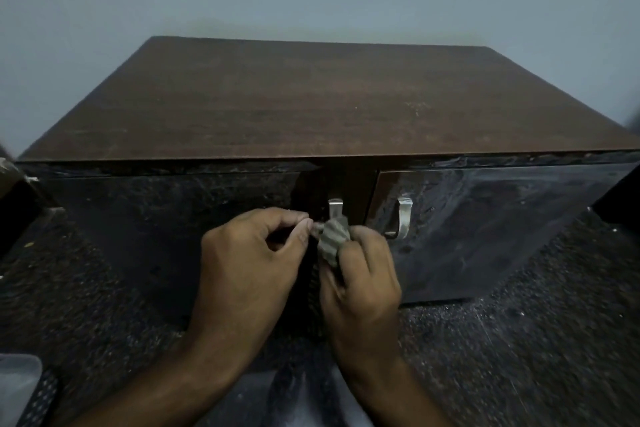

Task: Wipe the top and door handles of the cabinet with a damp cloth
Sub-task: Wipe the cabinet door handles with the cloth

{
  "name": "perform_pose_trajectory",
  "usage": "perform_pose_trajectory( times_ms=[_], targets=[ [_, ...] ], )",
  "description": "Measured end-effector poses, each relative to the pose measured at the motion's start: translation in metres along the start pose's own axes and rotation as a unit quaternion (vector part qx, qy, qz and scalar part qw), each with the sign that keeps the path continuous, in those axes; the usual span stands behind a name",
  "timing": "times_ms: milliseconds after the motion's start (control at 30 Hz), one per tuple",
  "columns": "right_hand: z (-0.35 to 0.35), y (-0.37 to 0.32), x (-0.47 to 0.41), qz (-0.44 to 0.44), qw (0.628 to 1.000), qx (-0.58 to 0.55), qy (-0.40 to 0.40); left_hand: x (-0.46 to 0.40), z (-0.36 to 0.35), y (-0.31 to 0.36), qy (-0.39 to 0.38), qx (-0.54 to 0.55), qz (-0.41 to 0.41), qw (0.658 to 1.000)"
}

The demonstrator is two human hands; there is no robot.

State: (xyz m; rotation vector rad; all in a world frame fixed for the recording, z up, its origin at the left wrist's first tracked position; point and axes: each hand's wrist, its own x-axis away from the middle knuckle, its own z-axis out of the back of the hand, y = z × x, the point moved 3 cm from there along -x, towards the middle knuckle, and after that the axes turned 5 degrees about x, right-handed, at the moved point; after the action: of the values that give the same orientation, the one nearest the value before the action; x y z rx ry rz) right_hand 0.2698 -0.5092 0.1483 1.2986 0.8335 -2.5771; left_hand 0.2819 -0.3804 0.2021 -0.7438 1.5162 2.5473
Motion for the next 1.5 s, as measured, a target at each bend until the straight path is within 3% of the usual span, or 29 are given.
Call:
perform_pose_trajectory(
  times_ms=[67,200,367,633,767,900,1000,1100,1300,1500],
  targets=[
    [-0.003,0.004,0.007,0.004,1.000,-0.001,-0.017,0.000,0.002,-0.002,-0.001,0.001,-0.001,1.000],
    [-0.003,-0.006,-0.011,0.022,0.999,0.004,0.022,0.001,0.005,-0.003,0.004,0.008,0.001,1.000],
    [-0.001,-0.015,-0.024,0.036,0.992,0.095,0.073,0.000,0.006,-0.003,0.007,0.010,0.000,1.000],
    [-0.010,-0.024,-0.031,0.035,0.989,0.132,0.061,0.001,0.013,-0.003,-0.017,-0.007,0.001,1.000],
    [-0.012,-0.012,-0.009,0.044,0.992,0.119,0.008,0.002,0.014,-0.005,-0.023,-0.019,0.005,1.000],
    [0.000,0.002,0.007,-0.077,0.996,-0.050,0.006,0.002,0.005,-0.006,-0.072,-0.022,0.002,0.997],
    [0.009,0.007,0.010,-0.219,0.961,-0.156,0.066,0.004,-0.004,-0.001,-0.121,-0.029,-0.035,0.992],
    [0.006,0.009,-0.006,-0.289,0.930,-0.225,-0.011,0.005,-0.008,0.005,-0.132,-0.042,-0.076,0.987],
    [0.003,0.015,-0.002,-0.325,0.897,-0.238,-0.182,0.003,-0.011,0.008,-0.125,-0.052,-0.095,0.986],
    [0.002,0.014,-0.012,-0.336,0.886,-0.280,-0.155,0.004,-0.015,0.009,-0.141,-0.061,-0.102,0.983]
  ],
)
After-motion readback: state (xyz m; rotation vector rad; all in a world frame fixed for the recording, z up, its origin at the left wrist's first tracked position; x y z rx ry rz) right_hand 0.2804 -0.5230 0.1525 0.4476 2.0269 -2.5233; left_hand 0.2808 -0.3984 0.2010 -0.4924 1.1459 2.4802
